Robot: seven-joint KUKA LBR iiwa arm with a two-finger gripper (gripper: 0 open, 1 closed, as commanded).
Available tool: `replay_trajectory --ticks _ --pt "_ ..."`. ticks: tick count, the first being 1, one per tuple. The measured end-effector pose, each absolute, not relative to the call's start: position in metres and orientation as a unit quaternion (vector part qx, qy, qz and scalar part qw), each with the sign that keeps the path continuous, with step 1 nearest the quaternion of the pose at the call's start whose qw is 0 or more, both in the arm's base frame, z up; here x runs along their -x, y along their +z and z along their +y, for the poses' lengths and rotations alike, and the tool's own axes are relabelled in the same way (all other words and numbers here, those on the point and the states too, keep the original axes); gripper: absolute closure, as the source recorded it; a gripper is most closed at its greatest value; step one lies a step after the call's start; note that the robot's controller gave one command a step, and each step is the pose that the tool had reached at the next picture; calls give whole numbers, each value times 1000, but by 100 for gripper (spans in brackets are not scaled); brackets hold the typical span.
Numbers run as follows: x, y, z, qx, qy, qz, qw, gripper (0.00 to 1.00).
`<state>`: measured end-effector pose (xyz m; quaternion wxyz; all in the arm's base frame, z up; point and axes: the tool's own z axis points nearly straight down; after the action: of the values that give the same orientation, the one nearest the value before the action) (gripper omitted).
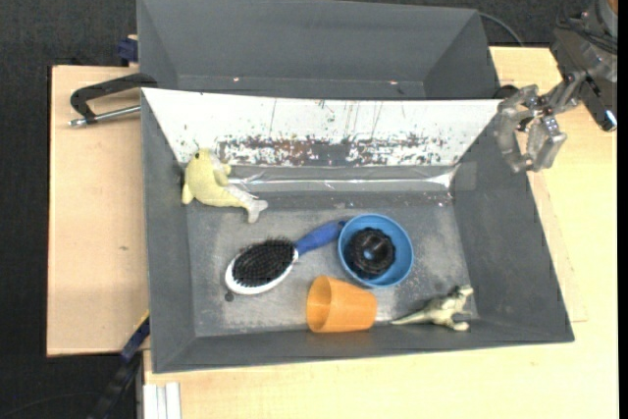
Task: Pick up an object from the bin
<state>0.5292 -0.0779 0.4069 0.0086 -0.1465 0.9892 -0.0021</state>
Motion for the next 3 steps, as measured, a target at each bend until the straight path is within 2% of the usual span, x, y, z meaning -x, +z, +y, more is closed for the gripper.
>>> replay_trajectory --ticks 1,2,3 --pt "-531 282 -70 165 2 986 -2 100" --pt "-532 286 -70 164 0 986 2 0" --pt "-556 172 -31 143 2 990 -2 0"
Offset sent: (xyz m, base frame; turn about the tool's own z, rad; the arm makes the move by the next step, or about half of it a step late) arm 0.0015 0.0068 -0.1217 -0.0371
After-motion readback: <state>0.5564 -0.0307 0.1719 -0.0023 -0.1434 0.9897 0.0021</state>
